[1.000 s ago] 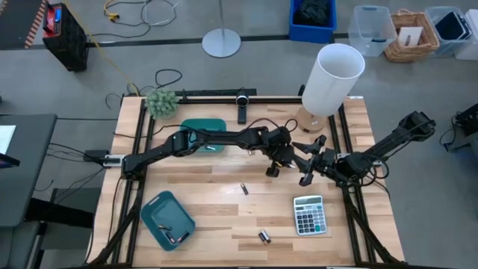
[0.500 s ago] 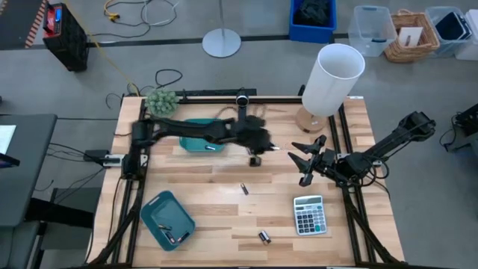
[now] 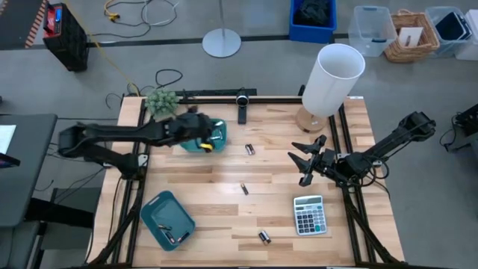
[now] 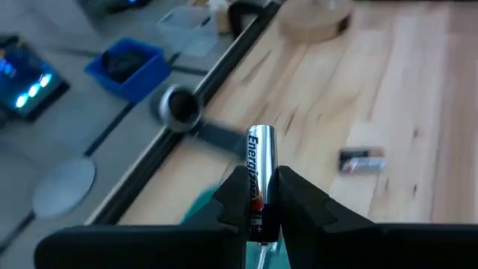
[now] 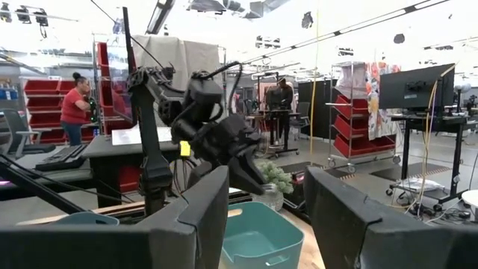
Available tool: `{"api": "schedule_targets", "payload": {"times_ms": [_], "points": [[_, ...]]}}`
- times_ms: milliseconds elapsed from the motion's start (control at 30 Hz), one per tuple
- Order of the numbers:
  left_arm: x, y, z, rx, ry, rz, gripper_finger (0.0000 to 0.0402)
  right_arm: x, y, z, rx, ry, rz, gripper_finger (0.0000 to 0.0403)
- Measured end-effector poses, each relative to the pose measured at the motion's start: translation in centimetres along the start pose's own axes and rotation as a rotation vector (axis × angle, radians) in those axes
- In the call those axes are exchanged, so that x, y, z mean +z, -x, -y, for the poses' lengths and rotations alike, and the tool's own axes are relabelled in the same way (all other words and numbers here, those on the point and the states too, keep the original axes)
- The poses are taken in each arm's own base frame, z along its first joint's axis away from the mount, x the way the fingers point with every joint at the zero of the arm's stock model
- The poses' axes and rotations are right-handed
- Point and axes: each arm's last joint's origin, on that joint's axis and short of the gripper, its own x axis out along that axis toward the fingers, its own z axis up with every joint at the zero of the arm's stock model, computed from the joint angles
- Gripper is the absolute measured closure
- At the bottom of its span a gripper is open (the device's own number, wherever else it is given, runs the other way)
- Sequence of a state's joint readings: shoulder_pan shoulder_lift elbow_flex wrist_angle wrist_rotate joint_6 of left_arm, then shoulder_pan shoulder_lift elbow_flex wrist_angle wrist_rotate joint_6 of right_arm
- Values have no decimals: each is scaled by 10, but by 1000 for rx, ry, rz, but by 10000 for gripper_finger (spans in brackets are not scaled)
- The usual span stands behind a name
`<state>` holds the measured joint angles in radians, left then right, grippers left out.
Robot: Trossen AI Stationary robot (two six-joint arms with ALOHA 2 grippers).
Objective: Sort batteries
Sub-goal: Put the middle silver battery into the green bin, then put the middle black battery into the blue bin
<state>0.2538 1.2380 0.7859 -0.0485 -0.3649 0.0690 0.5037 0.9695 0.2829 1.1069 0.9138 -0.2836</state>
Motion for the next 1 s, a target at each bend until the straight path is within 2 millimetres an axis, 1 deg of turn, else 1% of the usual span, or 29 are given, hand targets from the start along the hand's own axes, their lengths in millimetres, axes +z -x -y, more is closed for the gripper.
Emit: {"api": "schedule_targets", "payload": {"times_ms": [67,133,200,267,333,433,500,567,667,767,833,900,1000], "points": [[-12,6,-9,27,36,-17,359,0,0,0,0,-2,0,211],[-25,9,-15,50,63,-40,359,0,0,0,-2,-3,0,211],[-33,10,-20,71,88,-52,354,0,-1,1,-8,-10,1,211],[-41,7,-24,88,108,-76,326,-1,-2,2,-14,-20,-1,211],[-47,5,-26,99,120,-101,288,-2,-3,3,-20,-30,-7,211],[-50,4,-26,105,114,-111,236,-4,-5,4,-29,-42,-22,211],[-50,3,-26,102,95,-112,210,-6,-6,5,-38,-51,-31,211],[-49,3,-26,98,80,-100,194,-8,-7,6,-44,-61,-40,211],[-45,8,-25,60,60,-74,187,-11,-10,7,-34,-82,-55,211],[-37,20,-25,3,56,-3,186,-11,-21,5,-23,-85,-123,211],[-31,33,-26,-21,45,59,188,-13,-32,1,-47,-74,-191,211],[-25,49,-28,-35,34,117,192,-17,-44,-6,-55,-52,-259,211],[-22,74,-30,-91,16,185,195,-26,-65,-22,-15,-46,-343,211]]}}
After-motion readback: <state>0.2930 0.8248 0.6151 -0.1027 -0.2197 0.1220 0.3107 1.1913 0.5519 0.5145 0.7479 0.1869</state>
